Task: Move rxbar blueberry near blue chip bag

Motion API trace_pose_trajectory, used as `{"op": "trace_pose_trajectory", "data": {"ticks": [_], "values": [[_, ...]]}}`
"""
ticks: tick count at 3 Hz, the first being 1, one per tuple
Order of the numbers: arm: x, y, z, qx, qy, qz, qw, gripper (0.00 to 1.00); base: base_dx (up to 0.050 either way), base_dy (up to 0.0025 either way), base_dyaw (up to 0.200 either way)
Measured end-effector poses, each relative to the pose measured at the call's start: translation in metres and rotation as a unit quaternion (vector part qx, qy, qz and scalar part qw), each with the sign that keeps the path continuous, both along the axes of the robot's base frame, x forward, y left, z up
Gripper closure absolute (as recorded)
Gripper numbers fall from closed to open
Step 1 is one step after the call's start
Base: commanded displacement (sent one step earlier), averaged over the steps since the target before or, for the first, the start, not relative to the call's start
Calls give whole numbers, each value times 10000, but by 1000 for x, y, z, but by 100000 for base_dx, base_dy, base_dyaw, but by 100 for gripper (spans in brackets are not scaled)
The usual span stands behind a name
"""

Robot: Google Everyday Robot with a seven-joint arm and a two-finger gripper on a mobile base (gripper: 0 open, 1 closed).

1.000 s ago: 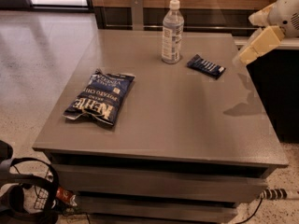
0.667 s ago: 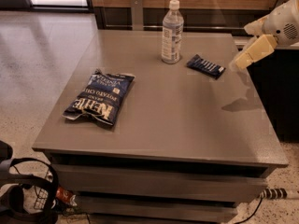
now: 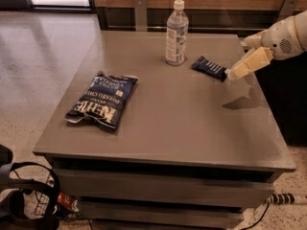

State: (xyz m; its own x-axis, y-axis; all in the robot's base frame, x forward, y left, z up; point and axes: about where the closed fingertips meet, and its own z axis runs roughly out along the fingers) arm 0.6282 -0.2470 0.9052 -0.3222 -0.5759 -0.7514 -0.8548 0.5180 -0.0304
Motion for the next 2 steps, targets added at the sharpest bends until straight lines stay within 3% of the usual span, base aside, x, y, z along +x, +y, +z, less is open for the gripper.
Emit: {"op": "trace_pose_trajectory", "data": {"ticks": [1,2], "values": [[18,4,-11,122,-90,-37,9999,0,0,0,0],[52,-1,-29,491,-274,-269,9981,0,0,0,0]]}}
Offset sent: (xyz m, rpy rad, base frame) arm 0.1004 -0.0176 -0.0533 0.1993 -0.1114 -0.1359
